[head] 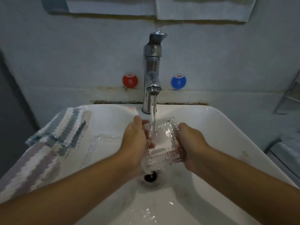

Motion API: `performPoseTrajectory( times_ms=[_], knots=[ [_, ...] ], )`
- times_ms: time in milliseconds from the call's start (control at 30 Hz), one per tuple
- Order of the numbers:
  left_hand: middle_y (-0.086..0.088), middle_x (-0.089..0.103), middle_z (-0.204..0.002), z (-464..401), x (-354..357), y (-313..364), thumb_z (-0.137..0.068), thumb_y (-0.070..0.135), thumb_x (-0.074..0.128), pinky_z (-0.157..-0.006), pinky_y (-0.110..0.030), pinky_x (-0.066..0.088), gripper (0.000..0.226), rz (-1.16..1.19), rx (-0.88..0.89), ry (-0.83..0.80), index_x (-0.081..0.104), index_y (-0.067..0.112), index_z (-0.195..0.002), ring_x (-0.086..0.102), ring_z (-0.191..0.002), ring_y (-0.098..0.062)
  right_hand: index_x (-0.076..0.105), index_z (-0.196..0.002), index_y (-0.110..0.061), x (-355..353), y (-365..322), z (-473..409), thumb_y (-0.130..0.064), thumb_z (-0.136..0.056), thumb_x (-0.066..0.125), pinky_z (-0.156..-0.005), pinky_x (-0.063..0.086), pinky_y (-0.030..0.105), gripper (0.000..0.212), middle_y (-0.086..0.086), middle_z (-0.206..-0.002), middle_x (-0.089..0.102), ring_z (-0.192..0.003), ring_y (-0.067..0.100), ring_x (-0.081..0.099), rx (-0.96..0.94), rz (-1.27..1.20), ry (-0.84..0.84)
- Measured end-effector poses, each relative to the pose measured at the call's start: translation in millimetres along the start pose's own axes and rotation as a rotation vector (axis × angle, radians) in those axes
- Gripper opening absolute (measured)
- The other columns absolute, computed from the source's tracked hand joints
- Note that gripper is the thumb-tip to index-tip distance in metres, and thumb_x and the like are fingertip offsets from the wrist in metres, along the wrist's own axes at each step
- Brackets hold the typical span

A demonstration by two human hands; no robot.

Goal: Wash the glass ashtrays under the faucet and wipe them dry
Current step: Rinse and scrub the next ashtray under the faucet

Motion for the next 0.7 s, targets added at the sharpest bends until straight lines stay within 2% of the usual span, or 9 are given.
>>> performPoseTrajectory(
  times_ms=[67, 100, 167, 200, 333, 433, 500, 600, 700],
  knots=[
    [-0.002, 0.052, -0.068, -0.1, -3.6, 0.6, -0.105, 0.053, 0.026, -0.057, -0.027, 0.045, 0.053, -0.03, 0.02, 0.018, 0.061, 0.013, -0.104, 0.049, -0.055, -0.012, 0.051, -0.072, -0.012, 0.9, -0.5, 2.1, -0.021, -0.1, 0.038, -0.043, 0.042, 0.022, 0.032, 0.004, -0.052, 0.048, -0.04, 0.016, 0.048, -0.033, -0.003, 0.031],
    [-0.003, 0.056, -0.075, 1.1, -2.9, -2.1, -0.103, 0.057, 0.025, -0.061, -0.029, 0.047, 0.056, -0.047, 0.033, 0.019, 0.061, 0.015, -0.11, 0.053, -0.063, -0.013, 0.051, -0.071, -0.012, -0.8, -1.2, 2.9, -0.021, -0.099, 0.038, -0.039, 0.039, 0.02, 0.033, 0.004, -0.052, 0.048, -0.038, 0.015, 0.046, -0.055, -0.021, 0.061],
    [-0.001, 0.064, -0.091, 6.3, 2.8, -10.8, -0.101, 0.061, 0.024, -0.074, -0.034, 0.053, 0.059, -0.049, 0.045, 0.01, 0.059, 0.019, -0.122, 0.062, -0.081, -0.016, 0.054, -0.073, -0.011, -5.7, -3.1, 5.0, -0.021, -0.1, 0.038, -0.037, 0.04, 0.02, 0.033, 0.003, -0.052, 0.053, -0.039, 0.015, 0.051, -0.08, -0.083, 0.115],
    [-0.001, 0.064, -0.092, 9.1, 5.2, -13.5, -0.101, 0.059, 0.024, -0.073, -0.033, 0.054, 0.056, -0.048, 0.047, 0.009, 0.059, 0.019, -0.121, 0.063, -0.083, -0.016, 0.055, -0.073, -0.011, -7.8, -3.2, 5.1, -0.021, -0.1, 0.038, -0.038, 0.042, 0.021, 0.033, 0.003, -0.051, 0.055, -0.041, 0.016, 0.055, -0.081, -0.11, 0.129],
    [-0.006, 0.061, -0.081, 6.8, 8.0, -13.9, -0.104, 0.053, 0.027, -0.052, -0.025, 0.05, 0.053, -0.004, -0.019, -0.024, 0.062, 0.013, -0.106, 0.057, -0.067, -0.014, 0.058, -0.08, -0.01, -8.2, 2.2, -1.2, -0.025, -0.1, 0.035, -0.051, 0.049, 0.029, 0.034, 0.008, -0.064, 0.059, -0.053, 0.023, 0.06, -0.037, -0.052, 0.101],
    [-0.022, 0.062, -0.081, 0.5, 0.1, -11.7, -0.105, 0.054, 0.025, -0.051, -0.023, 0.049, 0.062, 0.016, -0.056, 0.004, 0.064, 0.006, -0.105, 0.057, -0.065, -0.022, 0.056, -0.078, -0.012, -0.7, 5.9, -4.6, -0.024, -0.101, 0.035, -0.048, 0.046, 0.024, 0.033, 0.003, -0.052, 0.055, -0.041, 0.017, 0.054, 0.002, -0.014, 0.026],
    [-0.019, 0.06, -0.082, 2.2, -1.6, -15.5, -0.104, 0.056, 0.024, -0.044, -0.021, 0.049, 0.064, 0.007, -0.062, 0.014, 0.062, 0.005, -0.11, 0.057, -0.062, -0.022, 0.056, -0.077, -0.012, 1.4, 5.0, -3.9, -0.024, -0.101, 0.037, -0.045, 0.045, 0.022, 0.033, 0.002, -0.047, 0.056, -0.039, 0.015, 0.056, -0.011, -0.006, 0.016],
    [-0.014, 0.07, -0.09, 8.5, 6.8, -23.7, -0.102, 0.059, 0.028, -0.059, -0.032, 0.059, 0.061, 0.023, -0.076, -0.052, 0.067, 0.012, -0.107, 0.07, -0.073, -0.024, 0.061, -0.081, -0.01, -5.7, 2.7, -4.5, -0.023, -0.099, 0.039, -0.048, 0.049, 0.028, 0.031, 0.005, -0.056, 0.061, -0.05, 0.021, 0.063, -0.038, -0.066, 0.061],
    [-0.012, 0.076, -0.096, 6.7, 9.9, -22.3, -0.102, 0.058, 0.028, -0.061, -0.03, 0.06, 0.059, -0.006, -0.038, -0.075, 0.068, 0.015, -0.108, 0.074, -0.076, -0.023, 0.058, -0.076, -0.011, -5.4, -2.8, -9.5, -0.015, -0.097, 0.039, -0.048, 0.048, 0.029, 0.028, 0.002, -0.046, 0.057, -0.038, 0.016, 0.059, -0.037, -0.143, -0.003]
  ],
)
Point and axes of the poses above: each hand's wrist, its own z-axis away from the middle knuckle, its own x-axis out of the palm, y = z × x, the point moved 8 cm from there along -z, towards the middle knuckle
